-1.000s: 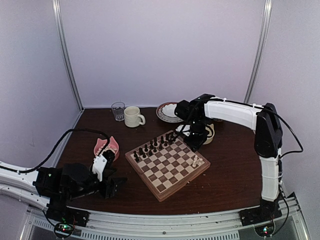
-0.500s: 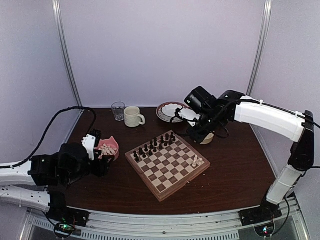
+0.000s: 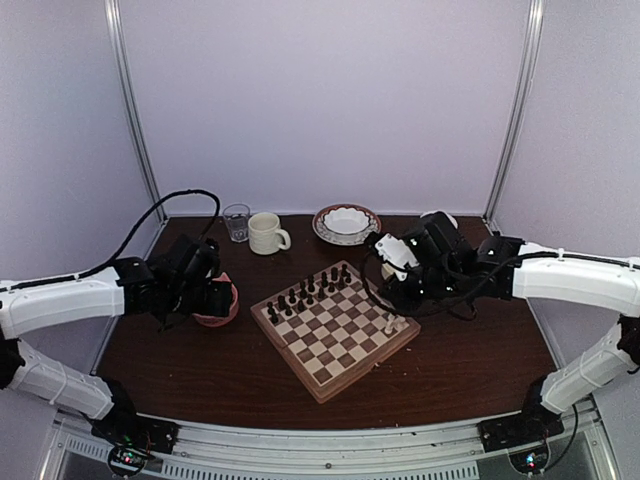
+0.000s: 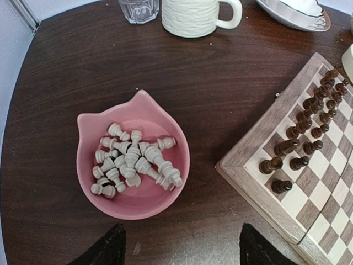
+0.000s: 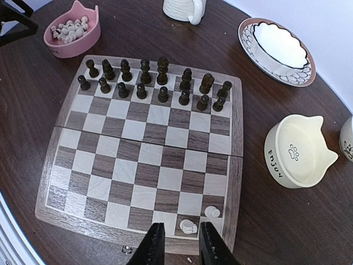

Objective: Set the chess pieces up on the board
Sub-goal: Pick up the king from the storage box.

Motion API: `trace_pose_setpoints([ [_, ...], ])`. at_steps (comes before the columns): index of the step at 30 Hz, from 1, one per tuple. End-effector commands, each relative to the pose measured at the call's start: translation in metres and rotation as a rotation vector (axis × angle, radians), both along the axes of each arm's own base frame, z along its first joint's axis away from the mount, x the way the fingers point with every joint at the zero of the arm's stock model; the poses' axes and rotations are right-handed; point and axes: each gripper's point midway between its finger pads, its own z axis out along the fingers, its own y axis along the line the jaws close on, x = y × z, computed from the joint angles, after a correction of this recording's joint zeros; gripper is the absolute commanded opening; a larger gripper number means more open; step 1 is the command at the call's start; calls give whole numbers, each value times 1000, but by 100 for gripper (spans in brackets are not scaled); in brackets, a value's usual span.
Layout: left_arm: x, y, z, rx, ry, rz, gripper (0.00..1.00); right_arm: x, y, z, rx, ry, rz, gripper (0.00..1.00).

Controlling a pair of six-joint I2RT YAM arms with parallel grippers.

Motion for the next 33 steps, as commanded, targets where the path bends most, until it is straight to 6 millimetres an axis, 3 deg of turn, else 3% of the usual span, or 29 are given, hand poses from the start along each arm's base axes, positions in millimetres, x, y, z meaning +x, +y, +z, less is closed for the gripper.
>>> trace_pose_setpoints([
  [1, 18, -5, -5, 7, 42, 39, 72, 6, 13, 33, 148, -90, -5, 25],
  [5, 34, -6, -23, 43, 82, 89, 73, 5, 9, 40, 174, -124, -10, 25],
  [10, 49, -7, -38, 85, 107, 139, 60, 3, 6, 46, 203, -149, -9, 25],
  [17, 61, -6, -59, 18, 145, 165, 50, 3, 7, 44, 203, -147, -2, 25],
  [25, 66, -6, -79, -8, 183, 172, 46, 2, 10, 42, 202, -139, 7, 25],
  [33, 61, -2, -90, 2, 221, 199, 35, 3, 10, 40, 195, -137, 5, 25],
])
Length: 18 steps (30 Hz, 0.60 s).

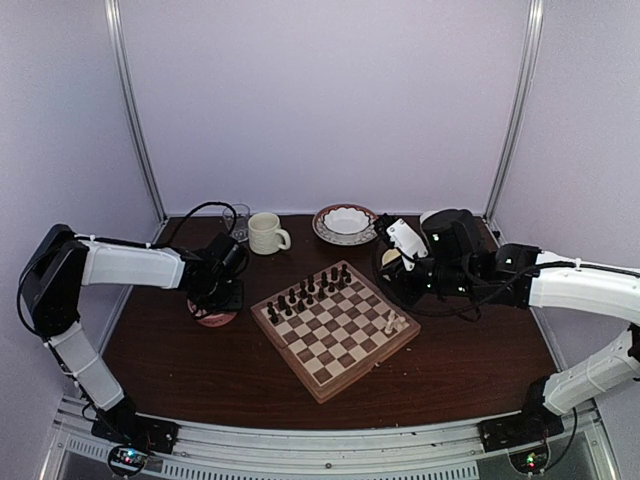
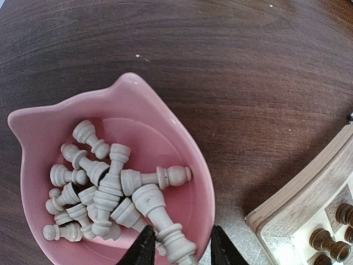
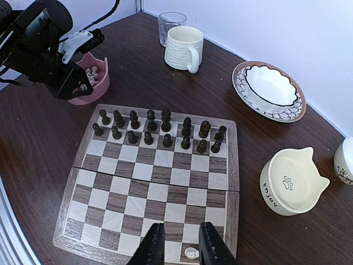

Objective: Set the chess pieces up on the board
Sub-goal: Pick up the king from the storage box.

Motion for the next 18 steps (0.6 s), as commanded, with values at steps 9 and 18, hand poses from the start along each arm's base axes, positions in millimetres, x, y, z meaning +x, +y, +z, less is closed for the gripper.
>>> trace_pose_setpoints([
  [9, -5, 15, 8, 3, -28, 68, 24, 0, 4, 0, 4, -5, 10, 25],
  [18, -4, 22, 28, 17, -83, 73, 21, -1, 5, -1, 2, 0, 17, 25],
])
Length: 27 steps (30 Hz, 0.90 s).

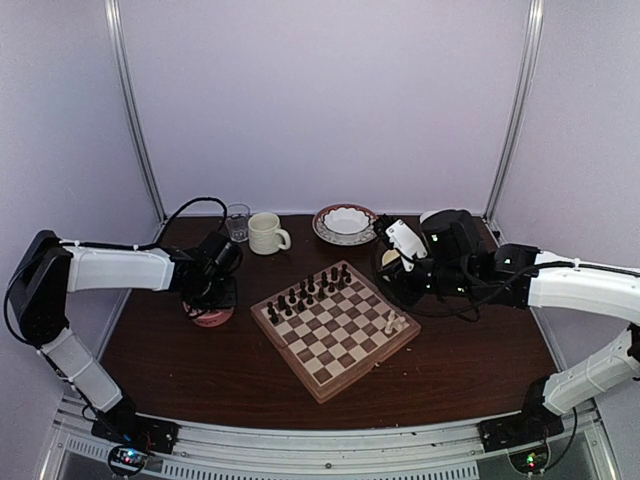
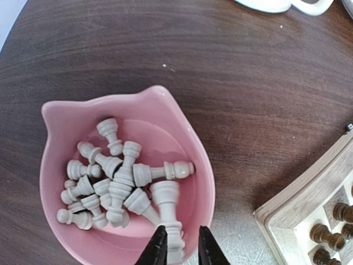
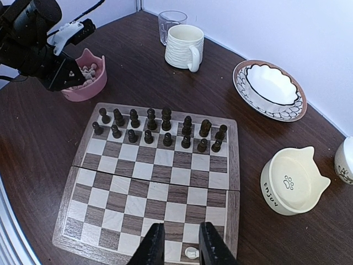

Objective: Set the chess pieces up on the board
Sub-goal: Pick up the king from the storage box.

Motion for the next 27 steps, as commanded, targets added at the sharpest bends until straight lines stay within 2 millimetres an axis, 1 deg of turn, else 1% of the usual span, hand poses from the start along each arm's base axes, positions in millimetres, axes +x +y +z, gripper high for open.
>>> trace_pose_setpoints([
  [1, 1, 10, 16, 15, -49, 22, 20, -1, 5, -1, 4, -1, 17, 25],
  [4, 0, 12, 19, 17, -56, 24, 19, -1, 5, 0, 4, 0, 19, 25],
  [5, -1, 12, 19, 18, -54, 24, 23, -1, 5, 0, 5, -1, 18, 25],
  [7, -1, 12, 17, 21, -43, 17, 34, -1, 5, 0, 5, -1, 18, 25],
  [9, -2, 11, 14, 21, -35, 13, 38, -2, 5, -1, 4, 1, 20, 25],
  [15, 3, 9, 3, -9, -11, 18, 38, -2, 6, -2, 2, 6, 23, 25],
  [23, 9, 7, -3, -53, -26, 57, 39, -2, 8, -3, 1, 11, 29, 25],
  [27, 10, 6, -9, -52, -6, 59, 39, -2, 8, -4, 1, 12, 30, 25],
])
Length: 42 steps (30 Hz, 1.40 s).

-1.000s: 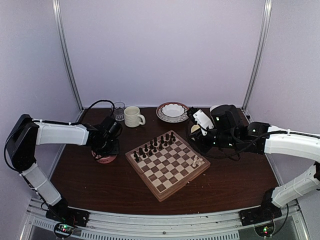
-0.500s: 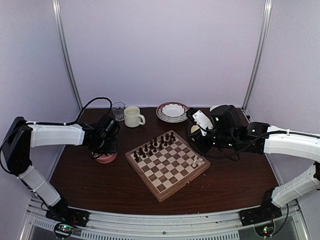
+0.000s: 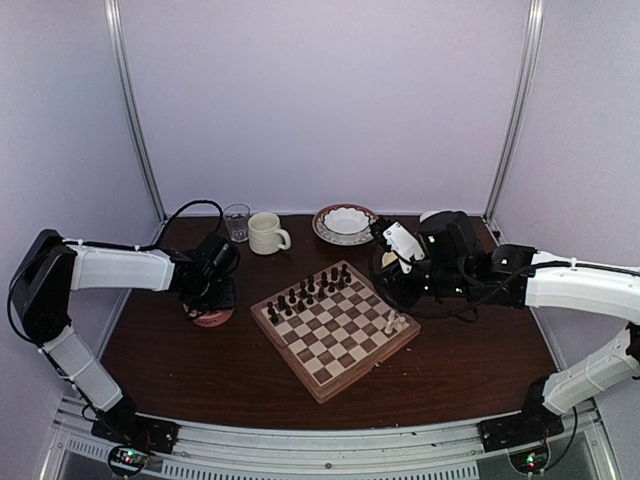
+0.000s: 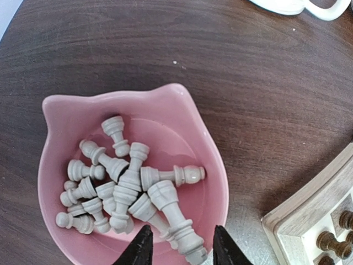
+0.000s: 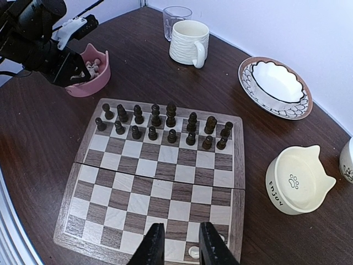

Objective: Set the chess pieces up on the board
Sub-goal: Pick up the king from the storage box.

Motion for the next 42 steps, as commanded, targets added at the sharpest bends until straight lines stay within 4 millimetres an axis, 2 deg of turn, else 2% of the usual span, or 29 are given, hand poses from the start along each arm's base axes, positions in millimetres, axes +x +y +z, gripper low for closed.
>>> trace_pose_setpoints([
  [1, 7, -2, -7, -28, 1, 25, 39, -1, 4, 2, 7, -5, 14, 25],
  [7, 4, 2, -12, -19, 22, 49, 35, -1, 4, 3, 8, -5, 14, 25],
  [12, 1, 2, -15, -27, 21, 53, 27, -1, 4, 2, 5, -4, 15, 25],
  [19, 0, 6, -18, -12, 28, 60, 26, -1, 4, 3, 8, -4, 15, 25],
  [24, -1, 6, -18, -12, 29, 66, 17, -1, 4, 2, 6, -3, 16, 25],
  [28, -2, 9, -5, -22, -2, 67, 11, -2, 4, 2, 8, -1, 18, 25],
  [37, -14, 13, 35, -63, -65, 16, 10, -3, 4, 4, 13, -4, 20, 25],
  [42, -26, 1, 46, -122, -51, -81, 9, -5, 6, 4, 19, -1, 42, 25],
])
